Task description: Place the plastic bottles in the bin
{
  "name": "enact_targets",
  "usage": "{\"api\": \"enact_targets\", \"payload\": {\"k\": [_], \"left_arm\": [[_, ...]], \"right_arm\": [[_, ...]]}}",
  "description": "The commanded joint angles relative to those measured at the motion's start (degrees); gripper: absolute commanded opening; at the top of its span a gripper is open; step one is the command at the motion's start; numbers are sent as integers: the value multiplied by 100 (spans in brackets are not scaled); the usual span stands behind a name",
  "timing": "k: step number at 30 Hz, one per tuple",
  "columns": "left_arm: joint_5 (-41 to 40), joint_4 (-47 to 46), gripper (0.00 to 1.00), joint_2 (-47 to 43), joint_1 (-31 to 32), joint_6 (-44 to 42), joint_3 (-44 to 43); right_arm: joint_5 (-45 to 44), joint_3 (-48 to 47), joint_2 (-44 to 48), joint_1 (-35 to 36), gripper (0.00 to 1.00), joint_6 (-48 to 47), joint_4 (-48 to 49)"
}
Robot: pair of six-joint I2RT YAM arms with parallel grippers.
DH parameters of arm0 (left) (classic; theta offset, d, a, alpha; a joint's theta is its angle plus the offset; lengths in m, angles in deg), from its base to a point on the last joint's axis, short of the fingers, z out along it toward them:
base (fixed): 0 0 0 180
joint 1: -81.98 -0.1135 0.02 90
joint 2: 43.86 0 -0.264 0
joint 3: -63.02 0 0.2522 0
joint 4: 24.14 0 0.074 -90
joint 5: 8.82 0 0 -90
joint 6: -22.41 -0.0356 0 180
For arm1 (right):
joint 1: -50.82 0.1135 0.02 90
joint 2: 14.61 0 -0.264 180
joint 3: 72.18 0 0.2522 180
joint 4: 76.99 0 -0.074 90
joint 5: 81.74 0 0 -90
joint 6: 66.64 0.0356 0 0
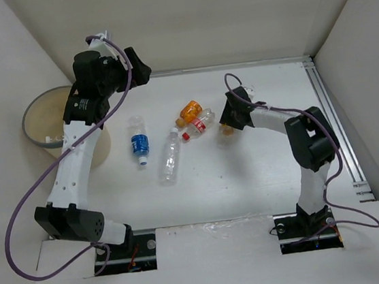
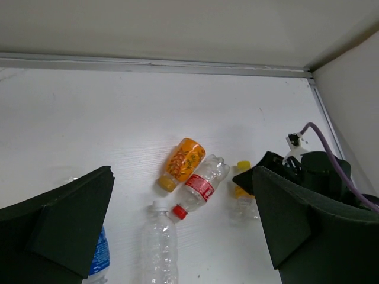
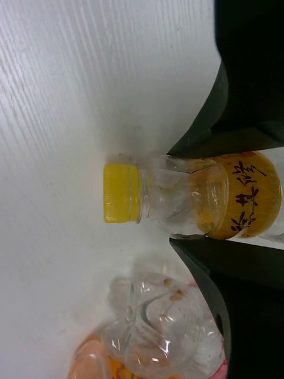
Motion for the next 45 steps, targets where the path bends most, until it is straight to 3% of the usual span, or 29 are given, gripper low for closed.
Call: {"api": "enact_targets", "payload": {"k": [1,6,11,15,20,25,30,40,42,43,44,45], "left_arm": [[696,-323,100,83,-17,95,65],[986,-595,100,575,885,192,310],[1504,-1429,100,769,1582,509,794],[2444,-2369,100,892,2004,780,1014],[3691,-4354,100,1007,2075,1666,1444],[4160,-5587,100,1007,2128,2389,1516],[4160,-5641,100,1191,2417,2390,1208],[4160,-5641,100,1358,2418,2495,1269],[4160,-5641,81,1306,2418,2434,1269],[4030,-5641,67,1227,2418,2434,1269],[4028,-5641,49,1226,2418,2434,1269],[3933,-5641,22,1174,2418,2381,1217]], "right_arm": [[-173,38,244,-156,5,-151,-110],[63,-15,1061,-594,0,-634,-163],[1090,-42,2116,-1122,0,-1232,186],[3004,380,3275,-1456,0,-1505,1355],[5026,486,3761,-1536,0,-1163,2340],[5486,810,3928,-1483,0,-302,3570],[5487,811,3806,-1132,0,-81,3985],[5548,574,3454,-745,0,621,5004],[5610,521,3366,-745,0,866,5310],[5688,521,3279,-675,1,998,5512],[5689,599,3191,-674,2,1165,5758],[5767,652,3138,-674,4,1532,6335]]}}
